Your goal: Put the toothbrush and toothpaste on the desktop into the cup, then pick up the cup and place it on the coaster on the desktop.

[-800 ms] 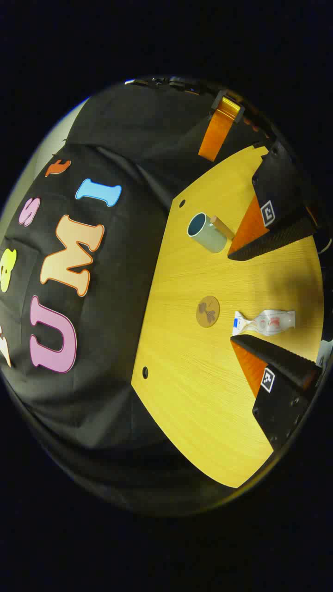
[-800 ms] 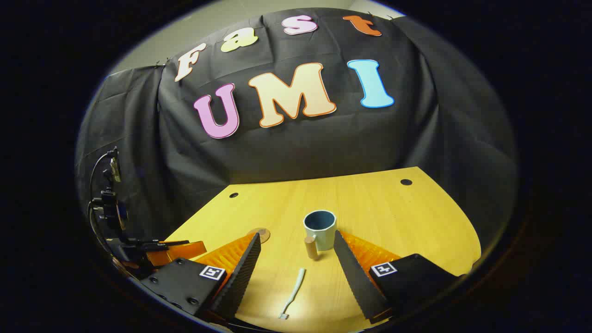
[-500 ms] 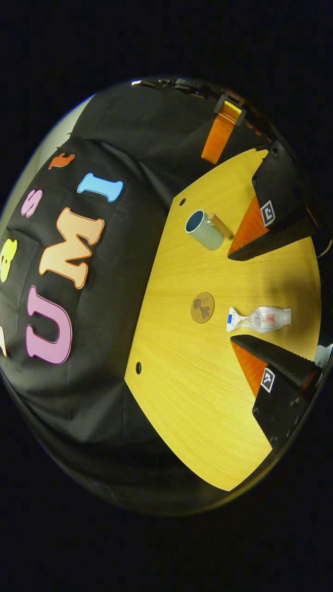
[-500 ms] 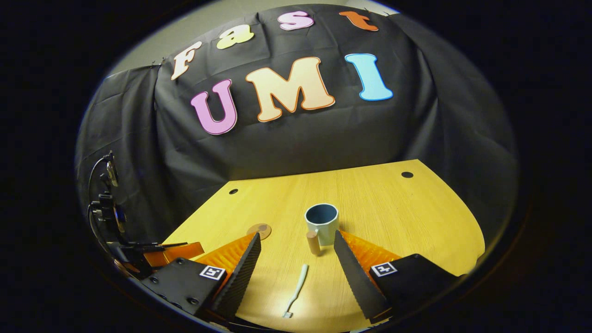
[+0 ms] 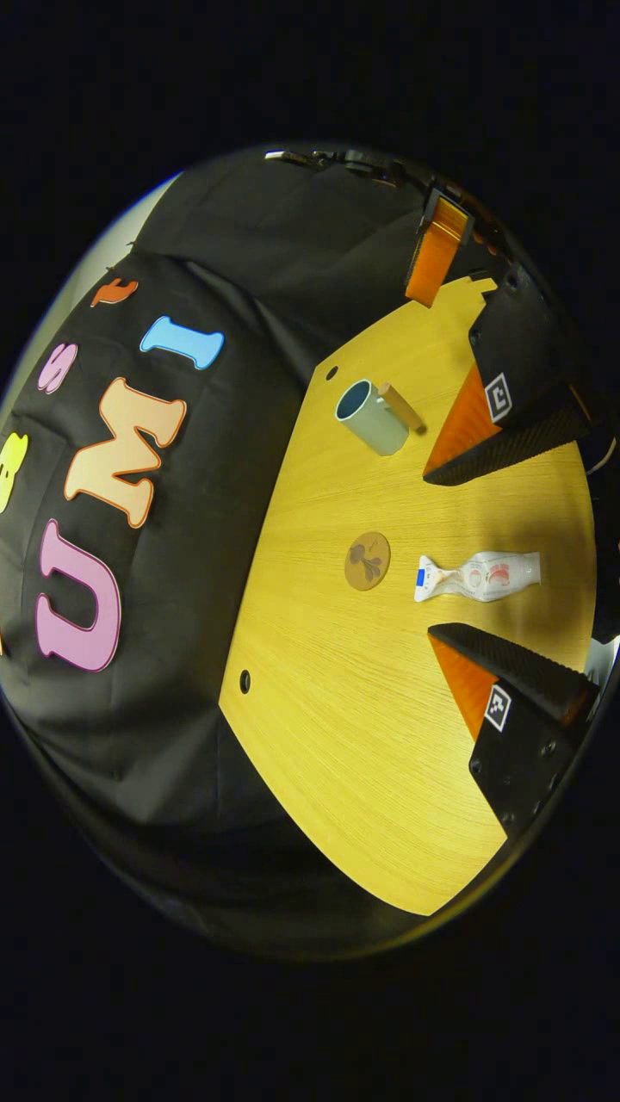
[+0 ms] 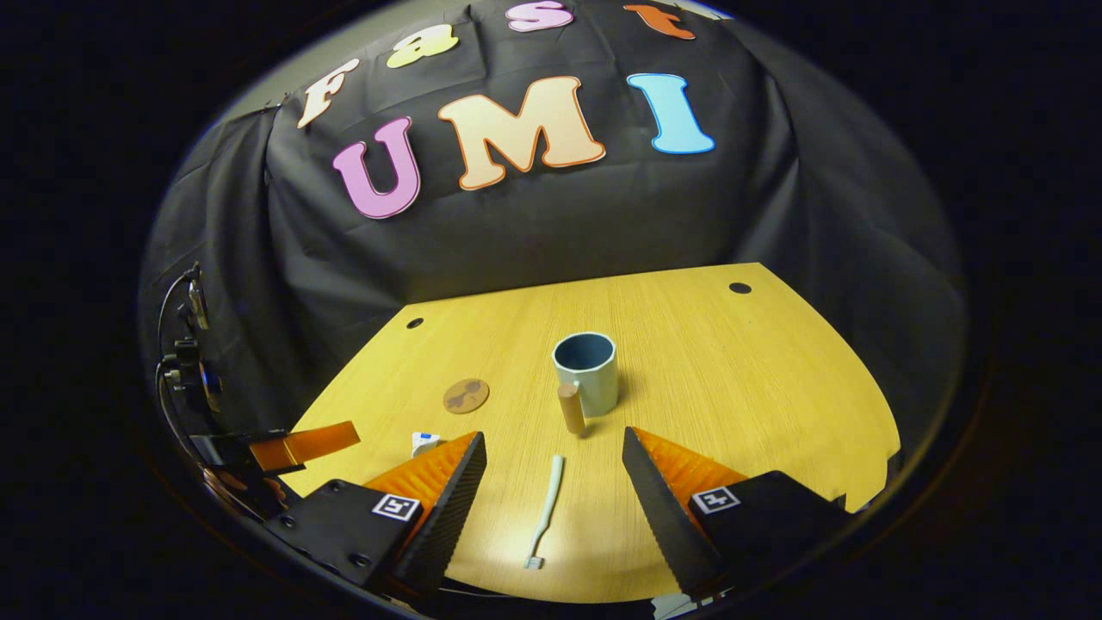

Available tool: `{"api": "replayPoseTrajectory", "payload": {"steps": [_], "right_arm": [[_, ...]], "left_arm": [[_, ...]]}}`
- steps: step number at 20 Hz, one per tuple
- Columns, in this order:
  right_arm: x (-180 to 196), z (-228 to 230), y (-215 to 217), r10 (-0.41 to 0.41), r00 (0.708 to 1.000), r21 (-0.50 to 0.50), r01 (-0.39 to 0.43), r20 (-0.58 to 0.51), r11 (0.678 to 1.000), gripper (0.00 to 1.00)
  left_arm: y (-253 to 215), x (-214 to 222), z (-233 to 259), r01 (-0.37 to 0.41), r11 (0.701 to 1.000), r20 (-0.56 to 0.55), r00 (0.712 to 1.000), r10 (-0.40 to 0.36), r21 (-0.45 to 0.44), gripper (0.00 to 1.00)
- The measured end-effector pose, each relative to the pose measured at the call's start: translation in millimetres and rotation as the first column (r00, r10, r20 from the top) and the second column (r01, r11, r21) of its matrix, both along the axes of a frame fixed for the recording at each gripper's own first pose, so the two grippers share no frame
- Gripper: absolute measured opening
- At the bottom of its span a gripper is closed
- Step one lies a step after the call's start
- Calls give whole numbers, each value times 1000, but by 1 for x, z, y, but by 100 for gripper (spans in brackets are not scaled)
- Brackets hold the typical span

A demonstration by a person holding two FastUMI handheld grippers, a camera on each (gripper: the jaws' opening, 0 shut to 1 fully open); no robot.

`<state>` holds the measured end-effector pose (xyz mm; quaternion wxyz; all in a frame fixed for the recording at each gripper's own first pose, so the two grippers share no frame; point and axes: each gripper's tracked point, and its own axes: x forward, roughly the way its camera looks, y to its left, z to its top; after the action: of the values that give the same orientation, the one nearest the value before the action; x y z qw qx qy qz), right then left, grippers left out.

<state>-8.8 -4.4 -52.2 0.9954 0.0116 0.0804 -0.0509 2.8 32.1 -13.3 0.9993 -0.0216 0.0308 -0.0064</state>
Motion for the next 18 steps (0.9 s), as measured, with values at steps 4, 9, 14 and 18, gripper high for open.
{"api": "replayPoseTrajectory", "payload": {"steps": [4, 9, 14, 18], "right_arm": [[2, -13, 5, -11, 999, -20, 10, -48, 1000, 98], [14, -37, 10, -5, 987, -44, -1, -158, 999, 98], [35, -74, 14, 16, 943, -69, -41, -332, 997, 94], [50, -103, 10, 6, 884, -94, -56, -467, 994, 98]], "left_arm": [[6, 1, -2, 1, 1000, -7, 1000, -1, -6, 94], [24, 2, -9, -26, 999, -24, 999, 25, -23, 94], [44, 2, -18, -61, 998, -44, 997, 59, -32, 94], [56, 1, -23, -78, 997, -65, 995, 78, -8, 94]]}}
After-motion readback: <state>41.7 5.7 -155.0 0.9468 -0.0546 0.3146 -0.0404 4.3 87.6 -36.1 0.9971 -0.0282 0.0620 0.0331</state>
